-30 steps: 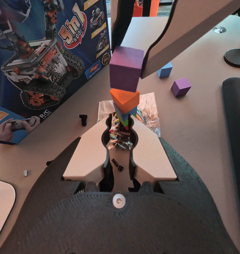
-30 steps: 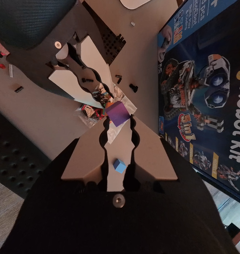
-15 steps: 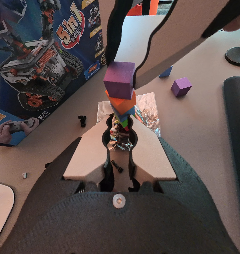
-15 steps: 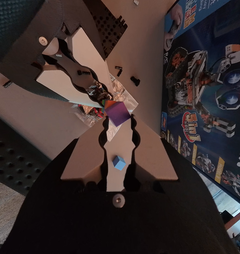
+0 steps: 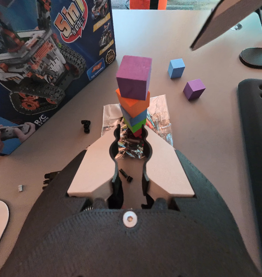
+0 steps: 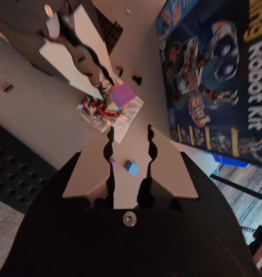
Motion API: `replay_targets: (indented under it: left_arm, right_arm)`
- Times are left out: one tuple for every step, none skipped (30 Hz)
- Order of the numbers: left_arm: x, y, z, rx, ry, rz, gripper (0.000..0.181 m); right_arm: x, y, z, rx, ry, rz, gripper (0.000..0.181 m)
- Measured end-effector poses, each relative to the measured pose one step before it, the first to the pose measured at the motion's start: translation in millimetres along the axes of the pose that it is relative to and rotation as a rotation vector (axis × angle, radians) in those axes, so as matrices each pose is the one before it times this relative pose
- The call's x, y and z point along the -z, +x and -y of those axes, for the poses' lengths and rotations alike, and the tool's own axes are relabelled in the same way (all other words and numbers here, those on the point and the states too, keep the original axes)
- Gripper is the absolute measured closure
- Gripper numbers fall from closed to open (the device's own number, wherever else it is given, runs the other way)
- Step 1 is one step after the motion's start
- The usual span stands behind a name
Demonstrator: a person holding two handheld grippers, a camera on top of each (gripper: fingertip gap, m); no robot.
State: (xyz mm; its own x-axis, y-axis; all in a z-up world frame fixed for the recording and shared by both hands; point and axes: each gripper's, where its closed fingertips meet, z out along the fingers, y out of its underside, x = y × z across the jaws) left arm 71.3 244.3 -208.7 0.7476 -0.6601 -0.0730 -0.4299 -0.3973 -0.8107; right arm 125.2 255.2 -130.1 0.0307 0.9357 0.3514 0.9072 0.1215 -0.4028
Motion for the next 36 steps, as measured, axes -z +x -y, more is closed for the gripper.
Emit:
replay_targets:
  left_arm:
    - [0.22, -0.51, -1.09, 0.0014, 0.0000, -0.0007, 0.154]
    - [0.12, 0.08, -0.68, 0.0047, 0.0011, -0.0053, 0.154]
    - [0.13, 0.47, -0.32, 0.0035, 0.0007, -0.0057, 0.153]
    - [0.32, 0.24, -0.12, -0.0013, 0.0012, -0.0021, 0.152]
    - [0.38, 0.24, 0.14, -0.0024, 0.0016, -0.0001, 0.152]
    - [0.42, 0.21, 0.23, -0.0007, 0.0017, -0.0002, 0.152]
    - [0.30, 0.73, 0.50, -0.0016, 0.0021, -0.0028, 0.151]
    - [0.18, 0.64, 0.30, -0.0034, 0.0015, -0.0013, 0.152]
    - [0.01, 0.34, -0.26, -0.0029, -0.0020, 0.0002, 0.151]
    - [-0.08, 0.02, -0.40, -0.0019, -0.0026, 0.0016, 0.151]
    - [-0.08, -0.20, -0.48, -0.0010, -0.0020, 0.0016, 0.151]
    - [-0.16, -0.18, -0.24, -0.0003, -0.0011, 0.0003, 0.151]
    - [-0.27, -0.29, -0.11, -0.0002, -0.0004, 0.0006, 0.151]
    - [-0.22, -0.44, -0.20, -0.0009, -0.0011, 0.0013, 0.151]
    - [-0.16, -0.31, -0.22, -0.0019, -0.0010, 0.0014, 0.152]
    - [-0.05, -0.20, -0.09, -0.0024, 0.0000, 0.0003, 0.152]
    - [0.05, -0.36, 0.00, -0.0027, 0.0002, 0.0017, 0.152]
    - [0.17, -0.53, 0.11, -0.0020, -0.0001, 0.0021, 0.152]
    - [0.20, -0.49, 0.11, -0.0016, 0.0002, 0.0015, 0.152]
    - [0.28, -0.35, 0.58, -0.0017, 0.0018, 0.0013, 0.152]
    - [0.21, -0.09, 0.55, -0.0018, 0.0022, 0.0005, 0.152]
    - [0.21, -0.06, 0.52, -0.0028, 0.0016, 0.0013, 0.152]
    - [0.22, -0.17, 0.30, -0.0032, 0.0006, 0.0019, 0.152]
    - [0.27, -0.22, 0.40, -0.0038, 0.0018, 0.0029, 0.152]
    - [0.40, -0.29, 0.30, -0.0028, 0.0020, 0.0023, 0.153]
    - [0.44, -0.31, 0.71, -0.0012, 0.0030, 0.0025, 0.153]
    - [0.43, -0.27, 0.85, -0.0006, 0.0031, 0.0020, 0.153]
    - [0.22, 0.07, 1.17, -0.0016, 0.0032, 0.0016, 0.153]
    - [0.23, 0.44, 1.26, -0.0037, 0.0037, 0.0010, 0.153]
    - [0.10, 0.77, 1.26, -0.0045, 0.0034, 0.0003, 0.153]
    - [0.08, 0.82, 1.06, -0.0038, 0.0027, -0.0007, 0.153]
    - [0.10, 0.67, 0.62, -0.0027, 0.0011, -0.0015, 0.154]
    - [0.08, 0.34, 0.05, -0.0018, -0.0007, -0.0009, 0.154]
    - [0.22, 0.07, -0.04, -0.0005, 0.0000, -0.0014, 0.154]
    - [0.29, -0.13, 0.28, 0.0011, 0.0019, -0.0014, 0.154]
    - [0.44, -0.34, 0.63, 0.0013, 0.0029, -0.0006, 0.154]
  right_arm:
    - [0.07, -1.91, -13.42, -0.0192, -0.0154, 0.0022, 0.137]
    - [-2.69, -3.19, -15.90, -0.0150, -0.0280, 0.0064, 0.137]
    - [-5.22, -3.79, -16.65, -0.0123, -0.0321, 0.0087, 0.136]
    - [-7.27, -4.49, -15.96, -0.0157, -0.0321, 0.0135, 0.136]
    - [-8.65, -4.75, -14.46, -0.0160, -0.0290, 0.0158, 0.136]
    - [-9.30, -4.51, -12.59, -0.0132, -0.0228, 0.0146, 0.136]
    - [-9.39, -5.00, -11.04, -0.0126, -0.0206, 0.0187, 0.134]
    - [-8.99, -4.59, -9.86, -0.0103, -0.0199, 0.0180, 0.134]
    - [-8.54, -2.37, -8.41, -0.0104, -0.0178, 0.0072, 0.134]
    - [-7.78, -0.75, -7.26, -0.0119, -0.0180, 0.0005, 0.133]
    - [-6.94, -1.26, -6.00, -0.0070, -0.0157, 0.0033, 0.134]
    - [-5.43, -2.03, -3.46, -0.0020, -0.0047, 0.0071, 0.139]
    - [-3.65, -2.44, -0.70, -0.0025, 0.0080, 0.0109, 0.147]
    - [-1.96, -1.03, 0.94, -0.0075, 0.0143, 0.0064, 0.151]
    - [-0.14, 0.43, 0.67, -0.0088, 0.0107, 0.0014, 0.152]
    - [1.95, 1.88, 1.13, -0.0022, 0.0086, -0.0069, 0.152]
    - [4.68, 3.12, 3.66, 0.0014, 0.0169, -0.0126, 0.152]
    - [7.90, 2.75, 7.76, 0.0018, 0.0311, -0.0095, 0.152]
    - [10.64, 2.25, 12.15, 0.0073, 0.0441, -0.0069, 0.152]
    - [12.78, 1.93, 15.83, 0.0154, 0.0525, -0.0079, 0.152]
    - [13.56, 2.10, 18.84, 0.0205, 0.0566, -0.0091, 0.152]
    - [12.93, 1.93, 20.23, 0.0204, 0.0539, -0.0056, 0.152]
    - [11.12, 1.48, 19.63, 0.0191, 0.0423, 0.0010, 0.152]
    - [8.65, 1.06, 17.44, 0.0217, 0.0247, 0.0054, 0.152]
    - [5.88, 1.46, 14.73, 0.0267, 0.0071, 0.0040, 0.153]
    - [3.59, 2.38, 12.35, 0.0289, -0.0052, -0.0002, 0.152]
    - [1.63, 2.80, 10.13, 0.0251, -0.0136, 0.0012, 0.152]
    - [-0.08, 2.84, 8.09, 0.0187, -0.0172, 0.0059, 0.152]
    - [-1.21, 2.17, 6.70, 0.0118, -0.0167, 0.0118, 0.152]
    - [-2.41, 1.29, 5.23, 0.0067, -0.0168, 0.0171, 0.152]
    - [-3.30, 0.56, 3.47, 0.0067, -0.0202, 0.0182, 0.151]
    - [-3.88, 0.49, 2.10, 0.0075, -0.0229, 0.0140, 0.151]
    - [-4.35, 0.91, 0.78, 0.0053, -0.0252, 0.0086, 0.151]
    - [-4.31, 1.30, -0.56, 0.0037, -0.0288, 0.0021, 0.151]
    - [-3.94, 1.46, -1.12, 0.0040, -0.0264, -0.0025, 0.151]
    - [-3.54, 0.60, -0.56, 0.0040, -0.0193, -0.0017, 0.151]
